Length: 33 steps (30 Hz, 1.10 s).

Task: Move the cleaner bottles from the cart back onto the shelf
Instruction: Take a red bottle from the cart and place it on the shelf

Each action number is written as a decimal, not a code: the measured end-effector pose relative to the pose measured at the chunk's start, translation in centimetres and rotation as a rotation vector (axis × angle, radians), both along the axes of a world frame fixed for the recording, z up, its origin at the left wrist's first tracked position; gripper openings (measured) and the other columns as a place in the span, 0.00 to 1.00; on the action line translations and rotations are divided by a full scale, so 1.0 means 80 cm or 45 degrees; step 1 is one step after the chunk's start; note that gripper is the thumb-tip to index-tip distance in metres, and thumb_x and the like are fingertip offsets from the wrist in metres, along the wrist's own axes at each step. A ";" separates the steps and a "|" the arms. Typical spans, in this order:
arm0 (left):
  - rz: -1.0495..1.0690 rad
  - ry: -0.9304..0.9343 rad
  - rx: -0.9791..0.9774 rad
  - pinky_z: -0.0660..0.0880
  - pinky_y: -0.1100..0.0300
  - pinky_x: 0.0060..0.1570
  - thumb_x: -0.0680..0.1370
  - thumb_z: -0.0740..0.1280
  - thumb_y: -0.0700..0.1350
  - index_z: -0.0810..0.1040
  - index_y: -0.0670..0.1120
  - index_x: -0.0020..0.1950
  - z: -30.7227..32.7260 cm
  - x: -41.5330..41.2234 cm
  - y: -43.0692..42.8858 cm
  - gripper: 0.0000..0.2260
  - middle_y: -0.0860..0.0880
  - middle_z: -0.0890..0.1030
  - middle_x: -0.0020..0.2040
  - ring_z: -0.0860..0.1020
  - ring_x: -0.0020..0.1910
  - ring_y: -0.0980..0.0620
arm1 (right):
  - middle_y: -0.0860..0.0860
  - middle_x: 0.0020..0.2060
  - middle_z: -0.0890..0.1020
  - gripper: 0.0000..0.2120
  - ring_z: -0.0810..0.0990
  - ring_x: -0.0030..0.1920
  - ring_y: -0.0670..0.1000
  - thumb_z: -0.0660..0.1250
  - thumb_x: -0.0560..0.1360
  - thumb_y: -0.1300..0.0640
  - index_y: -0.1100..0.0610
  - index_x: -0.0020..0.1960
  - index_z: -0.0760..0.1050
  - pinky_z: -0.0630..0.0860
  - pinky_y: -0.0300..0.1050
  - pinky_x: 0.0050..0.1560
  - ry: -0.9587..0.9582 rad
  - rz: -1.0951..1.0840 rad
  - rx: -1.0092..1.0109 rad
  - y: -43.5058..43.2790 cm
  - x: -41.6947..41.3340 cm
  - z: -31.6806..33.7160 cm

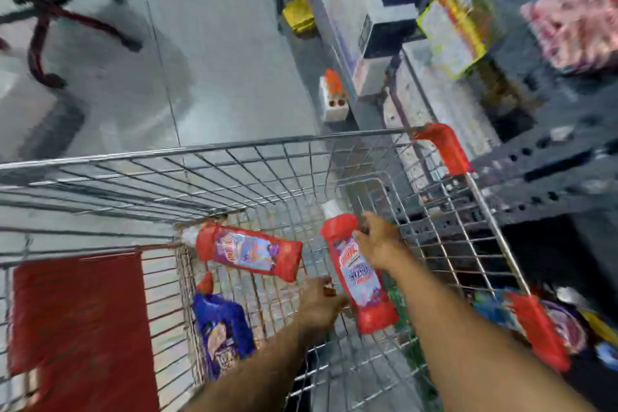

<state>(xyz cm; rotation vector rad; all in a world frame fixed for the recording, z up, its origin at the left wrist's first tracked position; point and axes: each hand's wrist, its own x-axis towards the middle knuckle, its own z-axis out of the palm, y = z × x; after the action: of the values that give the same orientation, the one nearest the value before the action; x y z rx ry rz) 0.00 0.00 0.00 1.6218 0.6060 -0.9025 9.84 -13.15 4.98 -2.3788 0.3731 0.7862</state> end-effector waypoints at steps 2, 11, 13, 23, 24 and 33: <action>0.032 0.058 -0.062 0.71 0.61 0.29 0.64 0.76 0.43 0.76 0.44 0.49 -0.008 0.002 -0.012 0.16 0.48 0.80 0.37 0.75 0.29 0.54 | 0.54 0.54 0.80 0.17 0.79 0.55 0.58 0.67 0.74 0.56 0.58 0.62 0.72 0.75 0.49 0.56 0.058 -0.086 0.057 0.000 0.012 -0.010; 0.227 0.222 -0.271 0.80 0.59 0.36 0.62 0.75 0.28 0.76 0.33 0.46 -0.024 -0.017 -0.029 0.15 0.46 0.81 0.34 0.80 0.32 0.51 | 0.57 0.60 0.80 0.27 0.81 0.54 0.57 0.71 0.71 0.61 0.55 0.68 0.68 0.78 0.57 0.58 0.323 -0.173 0.373 0.004 0.012 -0.018; 0.276 0.194 -0.378 0.79 0.63 0.32 0.65 0.72 0.25 0.75 0.37 0.42 -0.010 -0.022 -0.030 0.13 0.50 0.82 0.29 0.80 0.29 0.55 | 0.57 0.60 0.79 0.25 0.81 0.53 0.57 0.70 0.72 0.61 0.57 0.67 0.69 0.78 0.53 0.56 0.333 -0.136 0.394 0.005 0.012 -0.008; 0.242 -0.150 -0.382 0.82 0.58 0.43 0.63 0.73 0.26 0.72 0.43 0.54 0.091 -0.006 0.002 0.24 0.42 0.83 0.50 0.83 0.47 0.48 | 0.53 0.55 0.81 0.24 0.80 0.55 0.54 0.73 0.69 0.61 0.53 0.63 0.72 0.77 0.57 0.59 -0.032 -0.262 0.667 0.001 -0.021 0.124; 0.204 -0.208 -0.382 0.82 0.58 0.43 0.63 0.73 0.26 0.72 0.44 0.53 0.111 -0.004 0.007 0.24 0.43 0.83 0.50 0.83 0.48 0.48 | 0.53 0.54 0.81 0.24 0.81 0.54 0.53 0.73 0.69 0.63 0.52 0.63 0.72 0.78 0.53 0.57 -0.121 -0.294 0.707 0.001 -0.032 0.144; -0.186 -0.649 -0.421 0.83 0.52 0.46 0.65 0.73 0.26 0.71 0.33 0.55 0.323 -0.062 0.034 0.22 0.38 0.83 0.46 0.84 0.45 0.46 | 0.43 0.47 0.82 0.19 0.82 0.45 0.40 0.71 0.70 0.67 0.49 0.56 0.74 0.77 0.35 0.45 -0.784 -0.410 1.034 -0.024 -0.174 0.347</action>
<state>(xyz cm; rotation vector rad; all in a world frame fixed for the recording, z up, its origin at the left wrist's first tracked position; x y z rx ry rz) -4.96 2.74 25.80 1.5211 -0.0165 -0.6145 -4.07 -15.05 32.74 -1.6100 0.1249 0.0011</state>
